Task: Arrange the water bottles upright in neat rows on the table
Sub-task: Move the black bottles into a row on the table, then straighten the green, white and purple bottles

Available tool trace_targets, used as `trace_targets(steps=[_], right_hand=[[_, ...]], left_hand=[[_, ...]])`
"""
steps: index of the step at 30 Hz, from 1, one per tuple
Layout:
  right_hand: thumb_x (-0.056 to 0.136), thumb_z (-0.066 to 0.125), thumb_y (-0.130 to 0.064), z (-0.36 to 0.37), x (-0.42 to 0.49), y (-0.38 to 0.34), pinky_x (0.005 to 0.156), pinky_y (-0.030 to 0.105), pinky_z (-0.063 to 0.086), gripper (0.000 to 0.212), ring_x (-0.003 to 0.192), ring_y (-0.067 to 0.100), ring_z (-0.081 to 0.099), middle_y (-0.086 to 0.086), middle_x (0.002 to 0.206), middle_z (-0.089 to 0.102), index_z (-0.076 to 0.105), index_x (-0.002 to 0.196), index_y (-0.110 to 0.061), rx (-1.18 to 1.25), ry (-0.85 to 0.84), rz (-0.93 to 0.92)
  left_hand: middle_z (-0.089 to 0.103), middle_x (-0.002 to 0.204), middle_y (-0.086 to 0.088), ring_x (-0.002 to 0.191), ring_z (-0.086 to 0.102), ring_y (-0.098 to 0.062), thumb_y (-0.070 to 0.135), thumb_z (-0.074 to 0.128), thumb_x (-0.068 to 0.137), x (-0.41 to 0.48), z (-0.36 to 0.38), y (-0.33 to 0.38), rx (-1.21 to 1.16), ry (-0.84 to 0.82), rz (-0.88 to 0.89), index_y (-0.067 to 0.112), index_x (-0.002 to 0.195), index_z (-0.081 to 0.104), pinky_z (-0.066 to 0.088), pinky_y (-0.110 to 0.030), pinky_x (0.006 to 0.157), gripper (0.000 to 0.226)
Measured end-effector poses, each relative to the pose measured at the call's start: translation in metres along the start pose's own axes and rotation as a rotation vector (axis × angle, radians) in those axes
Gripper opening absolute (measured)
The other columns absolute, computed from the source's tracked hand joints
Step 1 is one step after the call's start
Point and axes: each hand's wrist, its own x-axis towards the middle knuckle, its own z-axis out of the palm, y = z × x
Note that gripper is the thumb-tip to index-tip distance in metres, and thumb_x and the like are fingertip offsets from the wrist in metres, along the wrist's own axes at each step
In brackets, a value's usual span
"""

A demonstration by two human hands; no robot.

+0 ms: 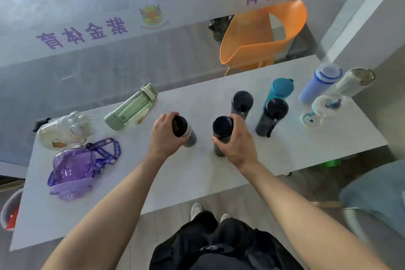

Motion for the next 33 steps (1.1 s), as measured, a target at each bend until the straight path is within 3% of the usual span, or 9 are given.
trace_targets(steps=[3, 7, 11, 15, 17, 21, 24, 28, 33], right_hand=[[0.081, 0.090, -0.044, 0.000, -0.001, 0.000, 0.086, 0.036, 0.055, 0.078, 0.108, 0.025, 0.063, 0.000, 0.132, 0.056, 0.045, 0.139, -0.019, 0.006, -0.007, -0.004], [0.081, 0.090, -0.045, -0.001, -0.001, -0.002, 0.087, 0.040, 0.058, 0.079, 0.108, 0.027, 0.064, 0.002, 0.132, 0.055, 0.043, 0.140, -0.020, 0.015, -0.023, 0.015], [0.079, 0.089, -0.052, -0.006, 0.003, -0.004, 0.088, 0.041, 0.058, 0.083, 0.108, 0.029, 0.065, 0.003, 0.130, 0.054, 0.041, 0.140, -0.021, -0.022, -0.093, 0.066], [0.068, 0.086, -0.072, -0.027, 0.014, -0.017, 0.105, 0.044, 0.052, 0.123, 0.131, 0.032, 0.057, 0.011, 0.148, 0.051, 0.029, 0.160, -0.014, -0.130, -0.193, 0.139], [0.070, 0.083, -0.077, -0.042, 0.019, -0.034, 0.106, 0.043, 0.053, 0.120, 0.131, 0.031, 0.056, 0.012, 0.145, 0.052, 0.037, 0.158, -0.009, -0.185, -0.082, 0.066], [0.085, 0.082, -0.053, -0.046, 0.034, -0.087, 0.100, 0.041, 0.055, 0.069, 0.116, 0.028, 0.063, 0.009, 0.127, 0.063, 0.064, 0.133, -0.006, -0.107, 0.099, -0.172], [0.093, 0.075, -0.039, -0.014, 0.046, -0.132, 0.088, 0.040, 0.057, 0.042, 0.103, 0.028, 0.069, 0.006, 0.119, 0.067, 0.069, 0.123, -0.009, -0.053, -0.042, -0.261], [0.095, 0.071, -0.037, 0.052, 0.048, -0.170, 0.083, 0.031, 0.051, 0.037, 0.099, 0.027, 0.069, 0.007, 0.120, 0.068, 0.072, 0.119, -0.009, -0.083, -0.348, -0.264], [0.093, 0.071, -0.044, 0.148, 0.051, -0.188, 0.097, 0.041, 0.054, 0.045, 0.108, 0.030, 0.068, 0.009, 0.119, 0.069, 0.068, 0.123, -0.010, -0.119, -0.608, -0.057]], left_hand=[[0.060, 0.127, 0.001, 0.117, 0.061, -0.025, 0.035, 0.090, 0.076, 0.016, 0.006, 0.015, 0.034, -0.056, 0.052, 0.025, 0.146, 0.060, 0.047, -0.032, 0.094, 0.077], [0.056, 0.121, -0.001, 0.108, 0.063, -0.029, 0.042, 0.092, 0.073, 0.029, 0.010, 0.020, 0.106, -0.131, -0.007, 0.029, 0.143, 0.056, 0.045, -0.034, 0.083, 0.080], [0.056, 0.125, -0.001, 0.112, 0.065, -0.033, 0.047, 0.095, 0.069, 0.031, 0.006, 0.020, 0.158, -0.178, -0.008, 0.029, 0.146, 0.051, 0.048, -0.037, 0.083, 0.090], [0.050, 0.149, -0.004, 0.131, 0.059, -0.034, 0.047, 0.103, 0.061, 0.030, -0.005, 0.025, 0.188, -0.319, -0.014, 0.037, 0.168, 0.017, 0.056, -0.052, 0.099, 0.137], [0.047, 0.153, -0.006, 0.132, 0.058, -0.033, 0.044, 0.104, 0.062, 0.026, -0.013, 0.019, 0.181, -0.328, -0.047, 0.034, 0.172, 0.006, 0.055, -0.051, 0.100, 0.147], [0.048, 0.157, -0.008, 0.134, 0.058, -0.031, 0.045, 0.095, 0.078, 0.008, -0.036, -0.020, 0.267, -0.314, -0.123, 0.024, 0.169, 0.028, 0.053, -0.046, 0.104, 0.115], [0.061, 0.147, -0.007, 0.127, 0.064, -0.027, 0.048, 0.087, 0.085, -0.012, -0.055, -0.064, 0.299, -0.348, -0.197, 0.022, 0.153, 0.055, 0.053, -0.044, 0.105, 0.080], [0.070, 0.130, -0.002, 0.115, 0.068, -0.023, 0.050, 0.082, 0.089, -0.032, -0.082, -0.116, 0.282, -0.311, -0.286, 0.023, 0.139, 0.067, 0.057, -0.042, 0.100, 0.059], [0.074, 0.110, 0.002, 0.104, 0.072, -0.026, 0.044, 0.078, 0.083, -0.025, -0.117, -0.181, 0.244, -0.191, -0.328, 0.025, 0.119, 0.075, 0.058, -0.041, 0.091, 0.042]])
